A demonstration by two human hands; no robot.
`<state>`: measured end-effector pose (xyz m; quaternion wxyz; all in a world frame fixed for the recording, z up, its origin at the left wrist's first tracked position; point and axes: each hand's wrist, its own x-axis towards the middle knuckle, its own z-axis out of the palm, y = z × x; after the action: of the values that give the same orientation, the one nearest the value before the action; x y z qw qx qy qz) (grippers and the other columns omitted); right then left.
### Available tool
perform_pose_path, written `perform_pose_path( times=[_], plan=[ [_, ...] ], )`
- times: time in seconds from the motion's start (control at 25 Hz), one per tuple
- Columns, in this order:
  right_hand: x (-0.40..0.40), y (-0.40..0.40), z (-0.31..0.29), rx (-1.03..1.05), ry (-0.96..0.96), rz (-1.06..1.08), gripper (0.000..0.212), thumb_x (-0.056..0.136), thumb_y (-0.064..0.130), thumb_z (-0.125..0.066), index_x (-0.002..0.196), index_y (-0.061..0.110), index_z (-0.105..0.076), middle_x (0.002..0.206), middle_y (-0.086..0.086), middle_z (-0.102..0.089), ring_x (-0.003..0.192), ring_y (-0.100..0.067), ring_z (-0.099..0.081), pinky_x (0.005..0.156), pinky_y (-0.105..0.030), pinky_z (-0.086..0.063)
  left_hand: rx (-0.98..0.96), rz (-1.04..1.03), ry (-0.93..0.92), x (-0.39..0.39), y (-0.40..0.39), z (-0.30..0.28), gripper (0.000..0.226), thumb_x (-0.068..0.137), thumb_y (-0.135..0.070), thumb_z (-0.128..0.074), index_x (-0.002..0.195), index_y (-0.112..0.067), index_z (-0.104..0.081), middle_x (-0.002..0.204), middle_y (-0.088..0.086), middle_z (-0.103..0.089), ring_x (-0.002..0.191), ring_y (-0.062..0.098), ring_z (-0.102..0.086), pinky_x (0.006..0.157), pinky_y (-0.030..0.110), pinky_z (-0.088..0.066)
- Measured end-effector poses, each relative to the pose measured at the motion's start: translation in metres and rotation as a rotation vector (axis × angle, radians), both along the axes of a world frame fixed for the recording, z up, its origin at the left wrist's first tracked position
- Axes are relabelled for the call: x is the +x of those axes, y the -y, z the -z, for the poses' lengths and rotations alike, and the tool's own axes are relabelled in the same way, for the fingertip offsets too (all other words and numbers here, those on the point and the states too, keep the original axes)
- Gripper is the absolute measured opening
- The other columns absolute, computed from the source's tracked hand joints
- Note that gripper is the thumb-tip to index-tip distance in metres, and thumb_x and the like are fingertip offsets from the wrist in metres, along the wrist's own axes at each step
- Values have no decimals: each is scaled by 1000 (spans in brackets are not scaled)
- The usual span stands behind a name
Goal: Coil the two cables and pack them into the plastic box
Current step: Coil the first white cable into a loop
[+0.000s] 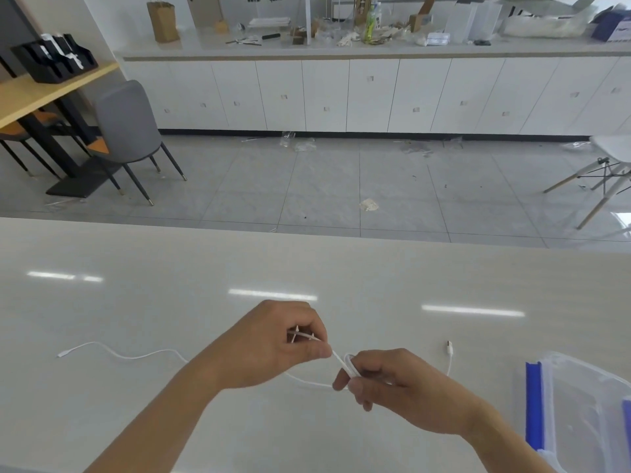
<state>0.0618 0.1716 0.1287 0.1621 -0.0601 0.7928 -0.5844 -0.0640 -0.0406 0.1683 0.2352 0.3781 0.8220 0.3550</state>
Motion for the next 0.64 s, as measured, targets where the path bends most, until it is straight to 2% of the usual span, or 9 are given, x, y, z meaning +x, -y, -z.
perform_pose_path(
  times=[0.08, 0.16, 0.28, 0.32, 0.4, 0.44, 0.52, 0.64],
  plan=[
    [3, 2, -7, -101, 24, -27, 22, 99, 35, -55, 104, 20, -71, 75, 15, -60, 78, -19, -61, 79, -25, -50, 85, -5, 96, -8, 3, -2, 8, 84, -36, -76, 80, -32, -71, 80, -12, -67, 72, 8, -61, 68, 18, -48],
    [5, 3, -15, -230, 12, -39, 26, 99, 39, -54, 104, 20, -71, 74, 12, -59, 83, -28, -61, 88, -35, -49, 189, 2, 169, -10, 3, 0, 9, 86, -30, -75, 79, -31, -72, 78, -12, -67, 72, 6, -60, 69, 16, -47],
    [4, 7, -19, -512, -28, 16, 28, 99, 33, -56, 105, 9, -70, 74, 5, -61, 77, -15, -59, 95, -41, -49, 367, -58, 287, -3, -5, 9, 12, 87, -36, -70, 80, -27, -72, 68, -12, -61, 60, 6, -50, 59, 15, -42],
    [3, 8, -20, -615, -45, 56, 29, 98, 31, -59, 106, 6, -69, 75, 3, -61, 74, -14, -59, 98, -45, -49, 418, -109, 335, 2, -10, 15, 16, 87, -39, -67, 80, -26, -72, 63, -12, -56, 55, 7, -44, 53, 15, -38],
    [-2, 12, -22, -801, -99, 142, 32, 96, 26, -63, 111, -2, -67, 77, 0, -61, 73, -15, -60, 101, -43, -48, 475, -200, 424, 13, -22, 29, 21, 90, -40, -63, 82, -22, -72, 61, -4, -51, 50, 9, -36, 48, 16, -31],
    [-5, 13, -23, -865, -129, 177, 34, 95, 23, -64, 115, -5, -65, 80, -2, -62, 76, -16, -61, 100, -41, -49, 482, -230, 453, 20, -29, 36, 22, 93, -38, -61, 85, -19, -71, 62, -1, -50, 50, 10, -34, 48, 17, -30],
    [-12, 14, -22, -906, -175, 282, 39, 93, 19, -67, 123, -5, -61, 88, -4, -64, 85, -20, -62, 96, -38, -51, 474, -267, 475, 33, -42, 50, 23, 98, -34, -57, 85, -18, -68, 58, -6, -48, 49, 9, -33, 47, 17, -28],
    [-21, 11, -14, -824, -198, 517, 38, 89, 16, -66, 125, 6, -64, 92, -4, -63, 92, -23, -57, 78, -34, -46, 417, -305, 425, 47, -56, 64, 25, 102, -28, -54, 82, -23, -68, 54, -13, -44, 47, 4, -36, 48, 12, -31]
  ],
)
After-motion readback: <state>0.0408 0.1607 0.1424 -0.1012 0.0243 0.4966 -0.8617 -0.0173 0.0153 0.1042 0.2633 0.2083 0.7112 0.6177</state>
